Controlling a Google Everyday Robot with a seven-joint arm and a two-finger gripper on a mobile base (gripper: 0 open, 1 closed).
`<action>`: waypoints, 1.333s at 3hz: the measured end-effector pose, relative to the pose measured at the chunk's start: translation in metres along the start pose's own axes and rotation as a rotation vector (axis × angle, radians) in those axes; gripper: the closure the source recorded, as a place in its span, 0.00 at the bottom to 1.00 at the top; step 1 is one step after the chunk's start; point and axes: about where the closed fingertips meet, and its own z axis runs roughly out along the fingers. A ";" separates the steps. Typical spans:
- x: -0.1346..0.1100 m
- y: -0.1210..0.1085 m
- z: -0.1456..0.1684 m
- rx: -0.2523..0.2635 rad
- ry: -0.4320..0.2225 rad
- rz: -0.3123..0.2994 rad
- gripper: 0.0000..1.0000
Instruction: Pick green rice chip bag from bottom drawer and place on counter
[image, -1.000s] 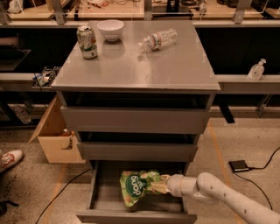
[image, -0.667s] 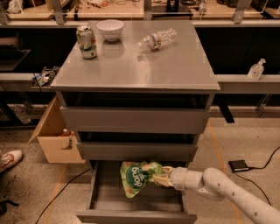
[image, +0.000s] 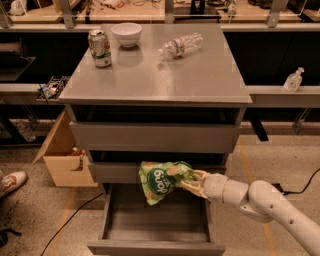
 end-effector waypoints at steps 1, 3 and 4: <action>0.000 0.000 0.000 -0.001 0.000 0.001 1.00; -0.065 -0.037 -0.020 0.051 -0.088 -0.152 1.00; -0.118 -0.065 -0.034 0.092 -0.136 -0.268 1.00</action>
Offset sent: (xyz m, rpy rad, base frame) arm 0.0261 -0.0099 0.0562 -0.0033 -0.1670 0.0102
